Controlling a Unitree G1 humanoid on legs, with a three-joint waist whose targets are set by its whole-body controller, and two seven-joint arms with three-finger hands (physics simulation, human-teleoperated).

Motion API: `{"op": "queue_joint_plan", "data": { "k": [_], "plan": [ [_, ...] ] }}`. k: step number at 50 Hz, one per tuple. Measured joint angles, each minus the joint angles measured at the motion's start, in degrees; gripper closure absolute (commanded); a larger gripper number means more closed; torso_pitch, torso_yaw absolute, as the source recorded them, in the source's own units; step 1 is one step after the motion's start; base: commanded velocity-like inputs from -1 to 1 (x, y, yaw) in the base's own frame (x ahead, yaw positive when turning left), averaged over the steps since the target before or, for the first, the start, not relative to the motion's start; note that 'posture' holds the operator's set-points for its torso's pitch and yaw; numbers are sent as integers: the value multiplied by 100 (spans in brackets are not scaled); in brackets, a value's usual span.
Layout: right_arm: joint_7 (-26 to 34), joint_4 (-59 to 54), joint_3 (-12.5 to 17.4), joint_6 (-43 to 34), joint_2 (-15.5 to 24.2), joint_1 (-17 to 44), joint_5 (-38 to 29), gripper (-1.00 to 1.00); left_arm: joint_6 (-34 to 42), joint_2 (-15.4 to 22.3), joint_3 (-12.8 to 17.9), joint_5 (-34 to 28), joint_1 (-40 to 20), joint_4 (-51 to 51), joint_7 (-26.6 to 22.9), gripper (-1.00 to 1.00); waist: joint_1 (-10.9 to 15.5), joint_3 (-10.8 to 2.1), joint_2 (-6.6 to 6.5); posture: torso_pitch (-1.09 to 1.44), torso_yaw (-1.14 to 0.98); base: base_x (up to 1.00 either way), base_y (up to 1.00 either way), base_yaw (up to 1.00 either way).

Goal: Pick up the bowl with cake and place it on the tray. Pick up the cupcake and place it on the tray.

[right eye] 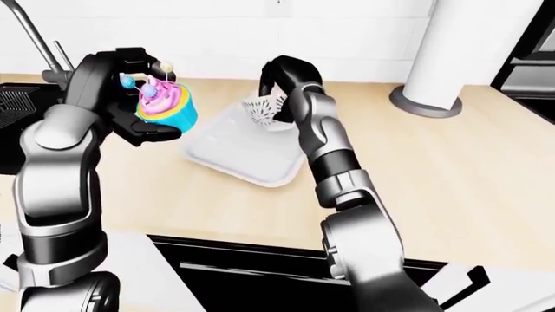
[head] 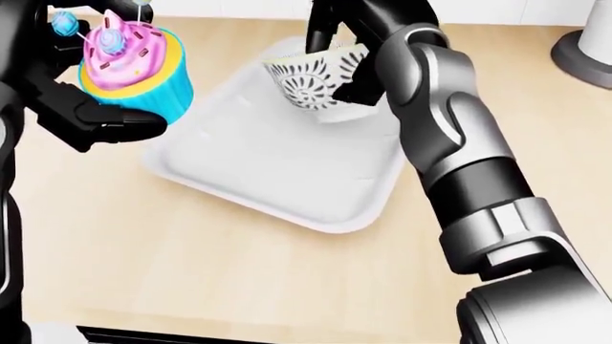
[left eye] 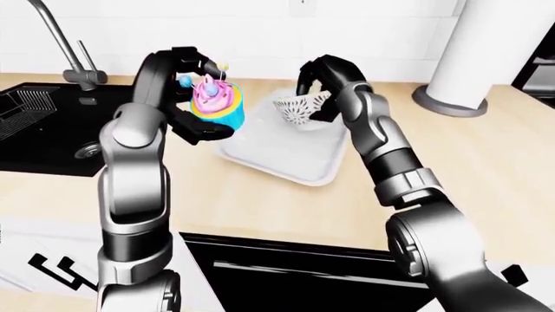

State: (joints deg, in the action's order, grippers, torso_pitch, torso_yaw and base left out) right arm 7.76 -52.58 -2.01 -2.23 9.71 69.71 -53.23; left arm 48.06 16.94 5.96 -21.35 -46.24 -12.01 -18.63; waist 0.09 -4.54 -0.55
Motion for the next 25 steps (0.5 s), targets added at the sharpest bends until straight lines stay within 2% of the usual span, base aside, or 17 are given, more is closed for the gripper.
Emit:
{"op": "queue_joint_plan", "data": {
  "k": [9,15,25],
  "plan": [
    [-84,323,33,-2,40,-40,-5,9,-16,-6,17,1,21,-36,10,100,5,-78,13,-19,0,0,0,0],
    [233,1054,63,-155,62,-486,2,3,41,12,37,7,58,-127,7,100,18,-87,34,-19,0,0,0,0],
    [730,2005,135,-424,119,-986,32,8,57,-7,8,2,70,-131,32,100,30,-80,35,-19,0,0,0,0]
  ]
}}
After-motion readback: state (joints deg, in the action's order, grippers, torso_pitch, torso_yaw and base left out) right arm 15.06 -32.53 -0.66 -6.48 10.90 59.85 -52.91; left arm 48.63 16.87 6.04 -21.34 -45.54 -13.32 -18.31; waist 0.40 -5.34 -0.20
